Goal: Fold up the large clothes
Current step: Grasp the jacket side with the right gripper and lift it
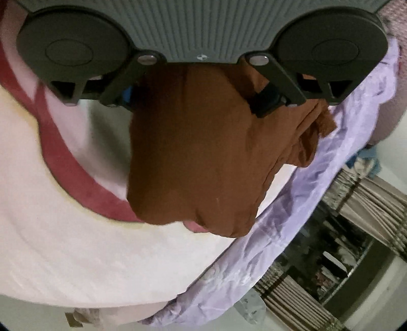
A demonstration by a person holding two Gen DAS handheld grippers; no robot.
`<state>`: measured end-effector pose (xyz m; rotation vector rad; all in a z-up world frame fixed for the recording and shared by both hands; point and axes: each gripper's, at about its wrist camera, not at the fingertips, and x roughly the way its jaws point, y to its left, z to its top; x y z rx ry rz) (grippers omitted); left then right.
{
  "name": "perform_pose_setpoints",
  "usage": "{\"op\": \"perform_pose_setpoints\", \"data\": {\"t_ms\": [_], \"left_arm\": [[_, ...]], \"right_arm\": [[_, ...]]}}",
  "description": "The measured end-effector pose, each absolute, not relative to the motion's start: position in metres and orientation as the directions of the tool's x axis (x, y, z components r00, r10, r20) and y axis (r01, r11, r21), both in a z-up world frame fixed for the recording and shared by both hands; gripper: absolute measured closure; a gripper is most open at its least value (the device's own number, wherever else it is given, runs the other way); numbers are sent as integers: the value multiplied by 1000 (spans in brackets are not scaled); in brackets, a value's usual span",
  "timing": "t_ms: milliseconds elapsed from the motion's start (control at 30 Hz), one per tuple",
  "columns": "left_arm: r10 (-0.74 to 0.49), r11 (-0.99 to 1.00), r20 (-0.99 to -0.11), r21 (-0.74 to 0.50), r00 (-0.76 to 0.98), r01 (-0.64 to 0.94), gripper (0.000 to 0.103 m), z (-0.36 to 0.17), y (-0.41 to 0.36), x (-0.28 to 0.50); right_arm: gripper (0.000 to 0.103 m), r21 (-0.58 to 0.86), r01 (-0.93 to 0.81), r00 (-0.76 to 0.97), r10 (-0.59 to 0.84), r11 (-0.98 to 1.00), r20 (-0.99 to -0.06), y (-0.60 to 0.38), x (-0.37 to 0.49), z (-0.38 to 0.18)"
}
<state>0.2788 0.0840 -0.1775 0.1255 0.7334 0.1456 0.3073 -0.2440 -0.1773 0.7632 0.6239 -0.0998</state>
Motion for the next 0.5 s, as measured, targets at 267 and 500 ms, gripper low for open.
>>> {"op": "perform_pose_setpoints", "data": {"t_ms": [267, 500], "left_arm": [[167, 983, -657, 166, 735, -75, 15, -170, 86, 283], [199, 980, -609, 128, 768, -152, 17, -137, 132, 270]], "right_arm": [[70, 558, 30, 922, 194, 829, -336, -199, 271, -109], [71, 263, -281, 928, 331, 923, -171, -58, 268, -25]]}}
